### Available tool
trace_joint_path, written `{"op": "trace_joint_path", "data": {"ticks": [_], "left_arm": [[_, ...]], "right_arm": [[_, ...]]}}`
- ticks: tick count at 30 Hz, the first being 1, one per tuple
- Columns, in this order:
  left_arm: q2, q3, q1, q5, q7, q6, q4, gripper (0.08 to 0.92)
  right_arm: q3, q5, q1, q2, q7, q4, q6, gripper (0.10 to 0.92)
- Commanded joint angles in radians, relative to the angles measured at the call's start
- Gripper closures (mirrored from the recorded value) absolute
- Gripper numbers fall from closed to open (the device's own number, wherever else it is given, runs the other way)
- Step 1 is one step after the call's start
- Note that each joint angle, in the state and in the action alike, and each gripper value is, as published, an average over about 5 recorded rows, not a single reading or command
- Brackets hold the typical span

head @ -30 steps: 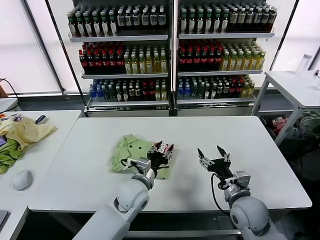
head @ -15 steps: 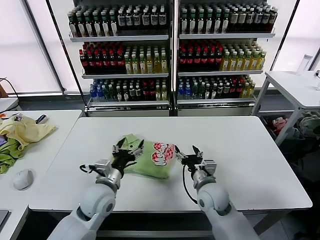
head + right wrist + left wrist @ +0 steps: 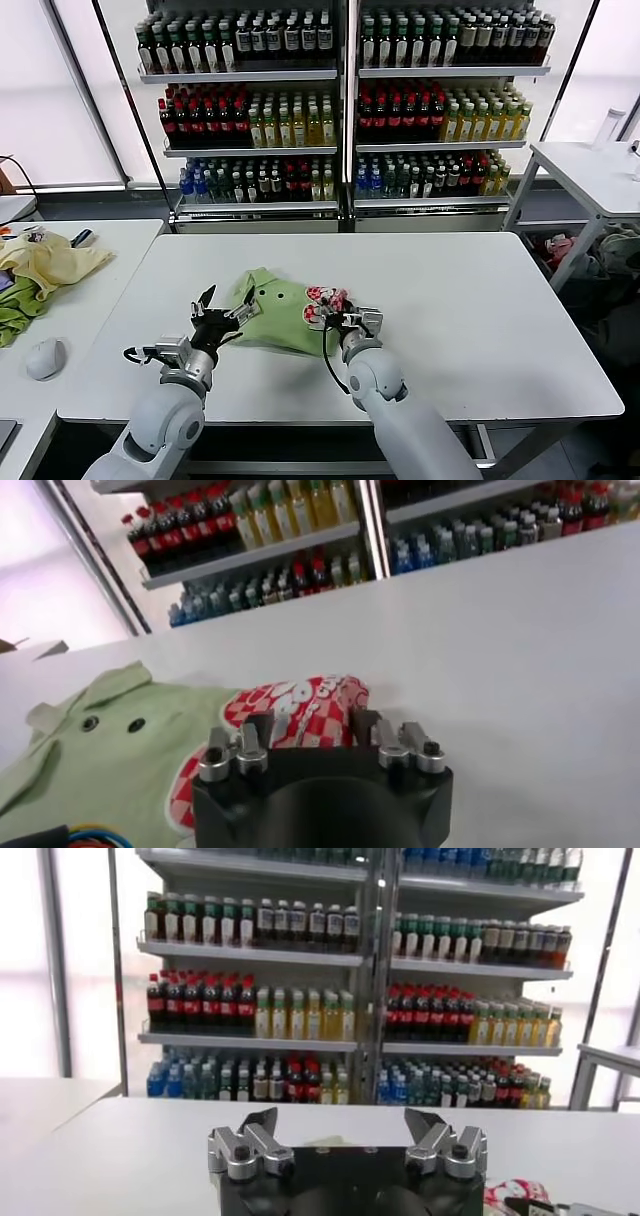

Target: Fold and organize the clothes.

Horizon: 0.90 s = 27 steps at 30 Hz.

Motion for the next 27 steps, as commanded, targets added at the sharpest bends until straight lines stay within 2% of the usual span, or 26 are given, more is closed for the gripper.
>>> {"op": "trace_joint_path", "data": {"ticks": [1,9,13,21,27], "left_arm": [[0.008,-0.047,0.048,0.012,-0.003,-0.007,-0.017,0.177],[0.005,-0.051,0.066,0.022,-0.002,-0.007,-0.027,0.177],[-0.001,-0.05,0.068,0.034,-0.002,-0.007,-0.029,0.177],[-0.021,-0.05,0.078,0.081,0.002,-0.008,-0.029,0.177],[-0.022,-0.052,0.084,0.105,0.004,-0.006,-0.036,0.177]], "right_arm": [[-0.032,0.047,0.043,0.028,0.053,-0.078,-0.028,0.533],[-0.025,-0.059,0.082,-0.095,-0.047,-0.085,-0.06,0.782],[-0.026,-0.117,0.131,-0.153,-0.116,-0.117,-0.053,0.863],[-0.028,-0.222,0.265,-0.227,-0.198,-0.226,-0.001,0.884],[0.017,-0.292,0.258,-0.265,-0.231,-0.224,-0.002,0.884]]}}
